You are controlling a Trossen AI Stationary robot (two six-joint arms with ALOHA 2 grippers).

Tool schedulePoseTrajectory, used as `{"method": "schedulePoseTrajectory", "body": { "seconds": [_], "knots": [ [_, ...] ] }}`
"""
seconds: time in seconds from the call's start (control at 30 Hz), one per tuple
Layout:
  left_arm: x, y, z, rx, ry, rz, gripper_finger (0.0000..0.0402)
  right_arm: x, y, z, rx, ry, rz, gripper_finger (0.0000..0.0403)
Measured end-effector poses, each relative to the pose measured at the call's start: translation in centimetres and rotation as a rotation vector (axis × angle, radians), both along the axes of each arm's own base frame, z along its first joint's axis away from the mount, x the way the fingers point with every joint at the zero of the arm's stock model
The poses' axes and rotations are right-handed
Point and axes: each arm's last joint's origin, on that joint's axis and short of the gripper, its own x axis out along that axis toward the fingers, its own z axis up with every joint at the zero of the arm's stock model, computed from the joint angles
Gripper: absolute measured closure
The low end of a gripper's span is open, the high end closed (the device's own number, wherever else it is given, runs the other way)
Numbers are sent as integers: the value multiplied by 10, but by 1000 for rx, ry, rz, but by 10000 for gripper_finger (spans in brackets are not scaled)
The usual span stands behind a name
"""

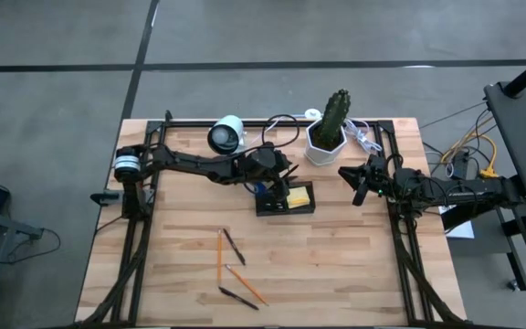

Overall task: Pick and place office supplies into organizer
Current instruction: Put the top left black pen into the black desk organizer

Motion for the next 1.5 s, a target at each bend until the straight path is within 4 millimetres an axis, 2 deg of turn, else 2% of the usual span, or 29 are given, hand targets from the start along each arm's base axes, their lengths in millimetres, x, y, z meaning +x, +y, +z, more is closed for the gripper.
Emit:
{"method": "schedulePoseTrajectory", "body": {
  "seconds": [0.73,1.1,1.5],
  "knots": [
    [0,1,1,-4,-6,3,387,0,-1,1,-3,-7,-27,349],
    [0,2,4,0,-32,4,392,0,-1,1,-3,-7,-26,349],
    [5,1,23,-14,-234,19,394,0,-1,1,11,-13,-25,349]
  ]
}}
